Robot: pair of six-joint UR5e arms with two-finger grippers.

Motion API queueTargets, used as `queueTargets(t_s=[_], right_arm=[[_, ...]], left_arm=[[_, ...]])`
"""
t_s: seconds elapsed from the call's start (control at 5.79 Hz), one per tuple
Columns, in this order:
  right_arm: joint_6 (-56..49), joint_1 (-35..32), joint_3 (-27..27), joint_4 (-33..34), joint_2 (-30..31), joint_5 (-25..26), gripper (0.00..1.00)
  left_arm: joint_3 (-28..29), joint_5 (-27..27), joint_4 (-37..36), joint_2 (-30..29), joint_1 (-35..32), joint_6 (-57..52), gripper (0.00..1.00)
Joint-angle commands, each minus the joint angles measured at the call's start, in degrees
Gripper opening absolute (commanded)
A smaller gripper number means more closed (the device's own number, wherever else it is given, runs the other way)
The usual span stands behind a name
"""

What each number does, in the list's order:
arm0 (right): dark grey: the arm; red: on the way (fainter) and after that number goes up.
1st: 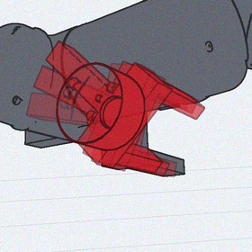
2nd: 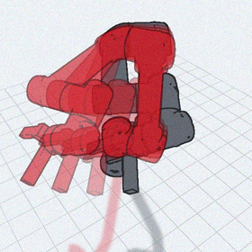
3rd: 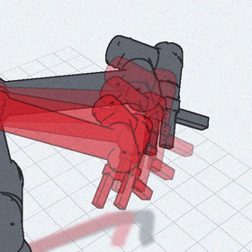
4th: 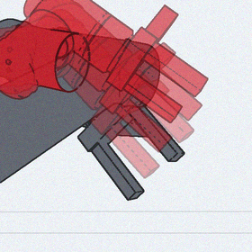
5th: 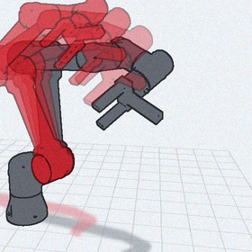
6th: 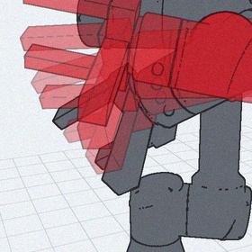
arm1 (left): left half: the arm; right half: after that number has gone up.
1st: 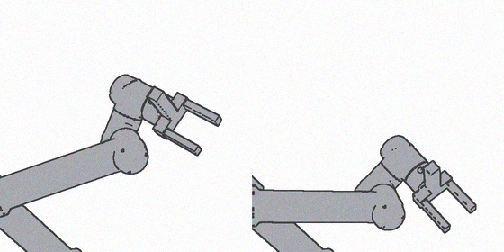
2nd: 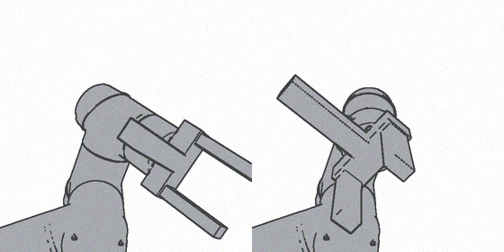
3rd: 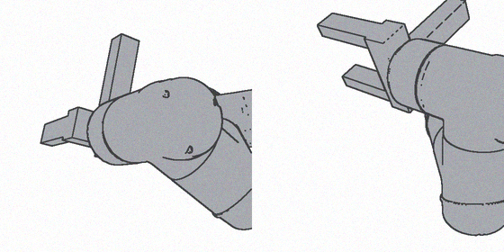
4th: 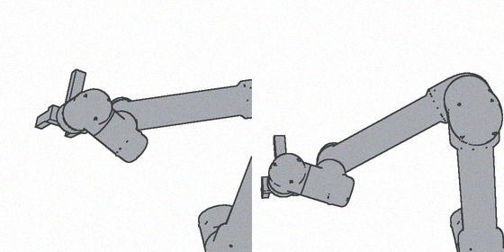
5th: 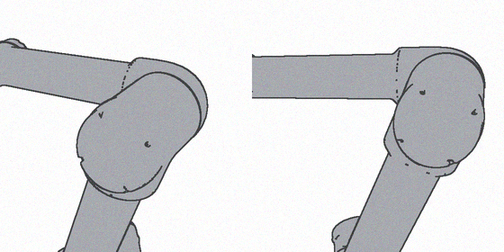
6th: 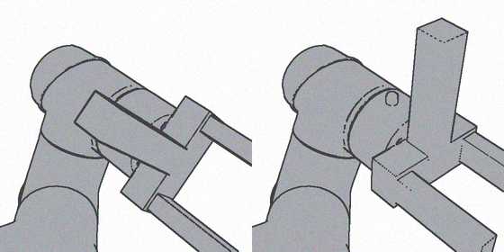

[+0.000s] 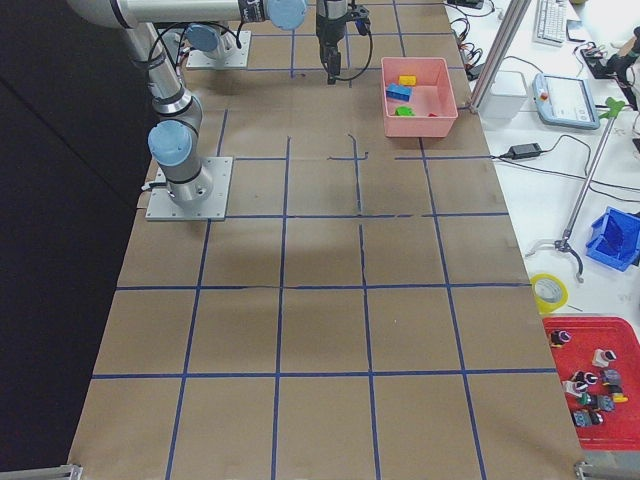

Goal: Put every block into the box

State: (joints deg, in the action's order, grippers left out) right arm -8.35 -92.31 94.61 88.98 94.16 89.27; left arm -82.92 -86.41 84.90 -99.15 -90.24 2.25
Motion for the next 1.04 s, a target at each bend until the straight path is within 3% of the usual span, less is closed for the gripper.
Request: queueTargets(t_s=[0.0, 0.86], right_arm=[[0.00, 0.03, -0.04, -1.51, 0.23, -0.15, 1.00], [0.00, 0.11, 0.04, -1.44, 0.23, -0.15, 1.00]], left_arm=[[-9.70, 0.01, -0.69, 9.13, 0.59, -0.49, 0.99], [-6.30, -3.06, 0.00, 8.19, 3.06, -2.61, 0.99]])
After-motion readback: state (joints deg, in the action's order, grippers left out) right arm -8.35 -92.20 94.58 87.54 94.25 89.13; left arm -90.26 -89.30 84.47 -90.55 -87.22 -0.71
